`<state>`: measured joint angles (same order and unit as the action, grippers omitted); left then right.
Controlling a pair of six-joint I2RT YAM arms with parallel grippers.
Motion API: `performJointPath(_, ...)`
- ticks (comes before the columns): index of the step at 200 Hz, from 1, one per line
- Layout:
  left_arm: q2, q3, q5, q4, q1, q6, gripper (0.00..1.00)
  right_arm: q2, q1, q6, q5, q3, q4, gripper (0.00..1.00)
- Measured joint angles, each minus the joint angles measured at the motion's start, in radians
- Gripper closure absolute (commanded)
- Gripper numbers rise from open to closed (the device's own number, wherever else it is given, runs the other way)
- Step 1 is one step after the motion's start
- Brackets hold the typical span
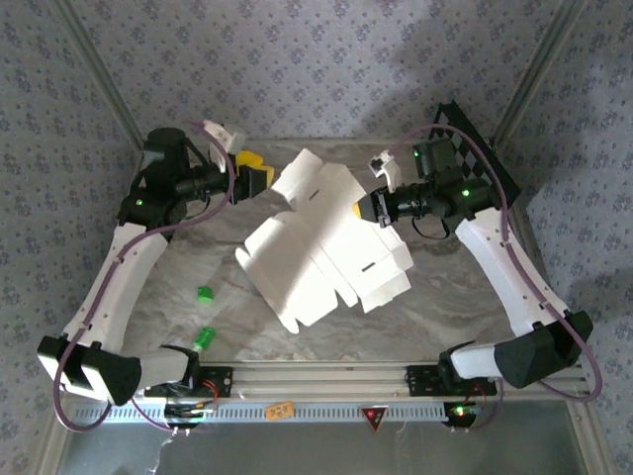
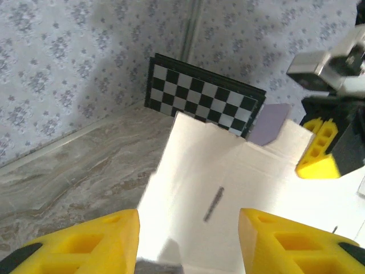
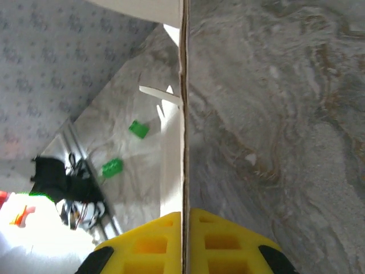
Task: Fold the paper box
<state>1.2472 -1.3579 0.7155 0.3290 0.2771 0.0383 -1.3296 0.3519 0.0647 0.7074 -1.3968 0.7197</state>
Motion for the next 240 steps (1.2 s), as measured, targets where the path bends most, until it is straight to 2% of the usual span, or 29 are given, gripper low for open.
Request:
performJointPath(37, 0.000, 0.083, -0.011, -0.076, 0.005, 0.105, 0.50, 0.027, -0.007, 0.234, -0.022, 0.222, -0.296, 1.00)
performJointPath(75, 0.014, 0.193, -0.033, -0.113, 0.051, 0.200, 0.50, 0.028, -0.006, 0.291, -0.121, 0.352, -0.383, 1.00)
performJointPath(110, 0.053, 0.319, -0.055, -0.148, 0.104, 0.295, 0.52, 0.029, 0.003, 0.262, -0.238, 0.377, -0.374, 1.00)
performJointPath(158, 0.180, 0.428, -0.101, -0.184, 0.203, 0.402, 0.69, 0.028, 0.045, 0.169, -0.403, 0.377, -0.305, 1.00)
performJointPath(209, 0.344, 0.466, -0.157, -0.183, 0.275, 0.439, 0.81, -0.021, 0.108, 0.105, -0.544, 0.322, -0.216, 1.00)
performJointPath(240, 0.436, 0.473, -0.167, -0.193, 0.301, 0.443, 0.85, -0.058, 0.152, 0.078, -0.611, 0.278, -0.174, 1.00)
